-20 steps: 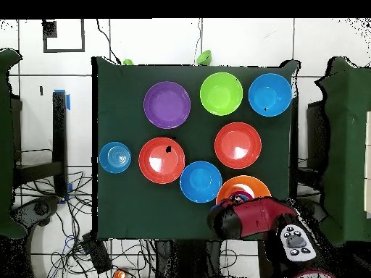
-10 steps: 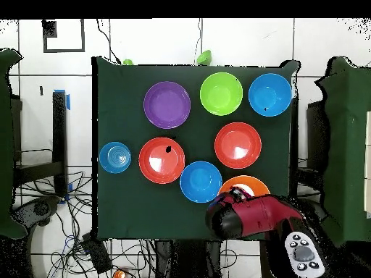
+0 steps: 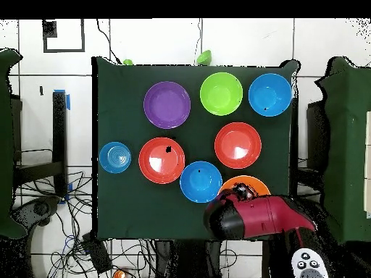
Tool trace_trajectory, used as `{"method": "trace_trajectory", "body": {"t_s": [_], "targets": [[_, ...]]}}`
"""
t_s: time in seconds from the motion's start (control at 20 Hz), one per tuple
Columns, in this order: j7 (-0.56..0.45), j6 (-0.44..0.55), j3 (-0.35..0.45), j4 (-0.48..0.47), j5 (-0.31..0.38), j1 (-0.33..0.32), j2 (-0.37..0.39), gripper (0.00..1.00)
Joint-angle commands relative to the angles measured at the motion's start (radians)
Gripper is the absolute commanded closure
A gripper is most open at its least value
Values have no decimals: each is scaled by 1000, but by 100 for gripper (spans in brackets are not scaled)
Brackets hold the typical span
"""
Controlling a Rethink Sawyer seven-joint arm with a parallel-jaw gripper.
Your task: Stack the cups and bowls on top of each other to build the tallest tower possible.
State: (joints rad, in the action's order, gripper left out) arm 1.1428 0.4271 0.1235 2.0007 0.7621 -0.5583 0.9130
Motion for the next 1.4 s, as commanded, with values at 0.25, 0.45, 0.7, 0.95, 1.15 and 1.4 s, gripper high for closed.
{"method": "trace_trajectory", "body": {"t_s": [0.25, 0.45, 0.7, 0.95, 1.15, 1.4], "targets": [[-110, 176, 128, 53, -39, 4, 57, 0], [-141, 195, 228, 96, -150, -57, 91, 0], [-12, 101, 412, 132, -368, -113, 76, 0], [98, 96, 417, 64, -462, -36, 54, 0], [156, 116, 382, 13, -495, 43, 56, 0], [259, 103, 307, -54, -544, 174, 39, 0]]}}
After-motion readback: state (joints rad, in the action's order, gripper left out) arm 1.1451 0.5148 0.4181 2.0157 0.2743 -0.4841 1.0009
